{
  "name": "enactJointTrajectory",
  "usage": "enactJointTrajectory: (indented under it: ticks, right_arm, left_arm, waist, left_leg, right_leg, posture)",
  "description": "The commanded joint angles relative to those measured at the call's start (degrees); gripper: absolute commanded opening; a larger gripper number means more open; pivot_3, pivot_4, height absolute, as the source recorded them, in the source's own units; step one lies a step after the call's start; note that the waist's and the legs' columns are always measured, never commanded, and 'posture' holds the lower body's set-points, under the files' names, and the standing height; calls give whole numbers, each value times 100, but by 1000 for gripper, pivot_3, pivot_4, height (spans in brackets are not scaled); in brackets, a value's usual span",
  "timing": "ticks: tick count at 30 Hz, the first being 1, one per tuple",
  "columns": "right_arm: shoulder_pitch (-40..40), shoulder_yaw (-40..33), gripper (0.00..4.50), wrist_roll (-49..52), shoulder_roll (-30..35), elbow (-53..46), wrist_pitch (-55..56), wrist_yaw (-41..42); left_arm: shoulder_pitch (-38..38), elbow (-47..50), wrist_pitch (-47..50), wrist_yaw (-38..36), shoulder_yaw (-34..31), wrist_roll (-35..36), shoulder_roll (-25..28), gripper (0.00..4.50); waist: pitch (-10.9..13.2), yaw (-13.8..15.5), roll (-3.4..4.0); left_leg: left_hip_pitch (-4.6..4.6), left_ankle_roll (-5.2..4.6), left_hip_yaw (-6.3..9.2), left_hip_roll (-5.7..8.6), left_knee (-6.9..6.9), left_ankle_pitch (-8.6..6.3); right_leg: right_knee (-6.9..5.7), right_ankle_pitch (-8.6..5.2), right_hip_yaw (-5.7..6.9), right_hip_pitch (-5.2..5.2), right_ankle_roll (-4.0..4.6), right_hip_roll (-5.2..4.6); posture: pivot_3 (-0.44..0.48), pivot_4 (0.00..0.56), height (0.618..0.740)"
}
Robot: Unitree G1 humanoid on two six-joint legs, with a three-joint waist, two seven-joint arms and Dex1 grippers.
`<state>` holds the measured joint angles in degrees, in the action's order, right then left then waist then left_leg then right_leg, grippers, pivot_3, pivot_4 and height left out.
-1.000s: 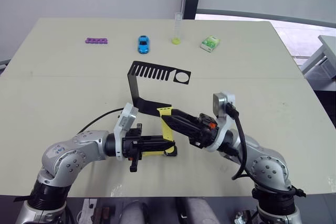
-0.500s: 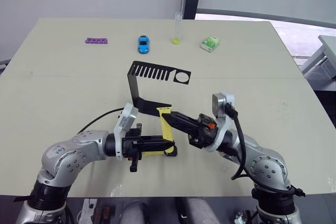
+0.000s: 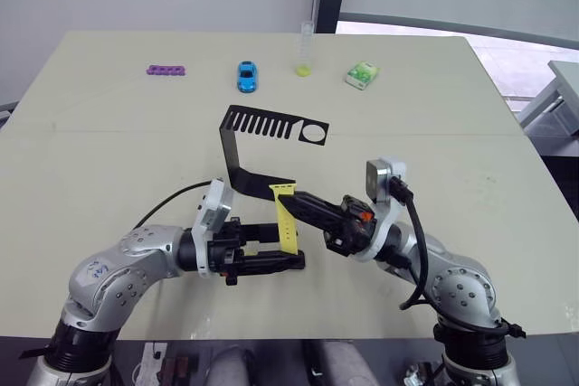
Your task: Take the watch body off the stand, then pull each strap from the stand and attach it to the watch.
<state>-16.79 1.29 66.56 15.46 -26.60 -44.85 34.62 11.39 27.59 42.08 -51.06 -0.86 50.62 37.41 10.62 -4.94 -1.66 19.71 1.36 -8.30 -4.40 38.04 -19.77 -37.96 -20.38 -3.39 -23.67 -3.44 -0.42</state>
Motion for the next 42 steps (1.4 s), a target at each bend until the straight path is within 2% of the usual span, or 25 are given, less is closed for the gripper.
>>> enactJointTrajectory:
  ticks: [1, 3, 5, 12, 15, 18, 24, 30, 33, 36, 42]
  right_arm:
    - [-49, -308, 0, -427, 540, -320, 425, 606]
    - [110, -469, 0, -1077, 1153, -324, 903, 1148]
    - [308, -599, 0, -1542, 1555, -224, 1380, 1559]
    - [1228, -1282, 0, -3414, 2379, 716, 4002, 2794]
    - [1628, -1664, 0, -3775, 2535, 1355, 4818, 3048]
    - [1855, -1984, 0, -4005, 2632, 2057, 5448, 3179]
    - [2026, -2090, 0, -4090, 2734, 2417, 5996, 3353]
    - [2061, -1838, 0, -3898, 2741, 1722, 5686, 3347]
    - [2098, -1644, 0, -3923, 2754, 1413, 5609, 3368]
    - [2065, -1518, 0, -3922, 2731, 1184, 5461, 3261]
    - [1997, -1325, 0, -3986, 2729, 981, 5334, 3213]
  left_arm:
    - [-282, 224, -453, -197, -784, -118, 339, 4466]
    - [-528, 115, -748, -372, -1304, -271, 608, 4466]
    - [-705, 16, -1204, -576, -1481, -664, 816, 4466]
    - [-1437, -1384, -3929, -1696, -1857, -2645, 1637, 4466]
    - [-1490, -1700, -4278, -1635, -1960, -2807, 1645, 4466]
    - [-1528, -1568, -4140, -1577, -1912, -2682, 1579, 4466]
    - [-1149, -599, -3468, -1182, -1187, -2506, 1237, 4466]
    - [-368, -128, -2297, -869, 175, -2749, 1025, 4466]
    - [91, -244, -2037, -600, 891, -3162, 698, 4466]
    - [227, -407, -2007, -524, 1423, -3597, 523, 4466]
    - [536, -983, -2102, -237, 1987, -4234, 29, 4466]
  waist:
    - [0, 11, 0]
    - [0, 20, 0]
    - [0, 41, 0]
    - [1, 37, 0]
    - [1, 39, -1]
    - [1, 37, -1]
    - [2, 36, 0]
    - [3, 25, 4]
    - [3, 37, 4]
    - [3, 49, 3]
    - [3, 78, 3]
  left_leg:
    - [-1, 0, 0, -1, 0, 0]
    - [1, -1, 2, 0, -3, -1]
    - [6, -5, 2, 0, -6, -3]
    - [4, -10, -5, 2, -9, -6]
    - [1, -11, -9, 2, -10, -7]
    - [-1, -16, -11, 3, -5, -9]
    - [-25, -16, -13, 3, -5, -9]
    - [-47, -11, -13, 3, -3, -3]
    - [-47, -10, -11, 3, -2, 0]
    - [-45, -13, -11, 8, 3, 1]
    - [-46, -16, -12, 7, 13, 3]
  right_leg:
    - [0, 0, 0, 0, 0, 0]
    - [5, 0, 3, 0, 0, 0]
    - [16, 0, 5, 0, 0, -2]
    - [28, 0, 6, 2, 0, -1]
    - [27, 0, 4, 4, 0, -1]
    - [23, 1, 1, 9, -2, -5]
    - [11, 2, -3, 26, -4, -4]
    - [-2, 4, -9, 41, -8, -1]
    - [-3, 4, -9, 41, -8, 1]
    - [-1, 7, -11, 42, -13, 0]
    - [-10, 7, -13, 41, -13, -1]
  posture:
    - [0, 150, 740]
    - [0, 150, 740]
    - [0, 150, 740]
    - [0, 150, 740]
    - [0, 150, 740]
    - [0, 150, 740]
    - [0, 150, 740]
    - [0, 150, 740]
    - [0, 150, 740]
    - [0, 150, 740]
    - [0, 150, 740]
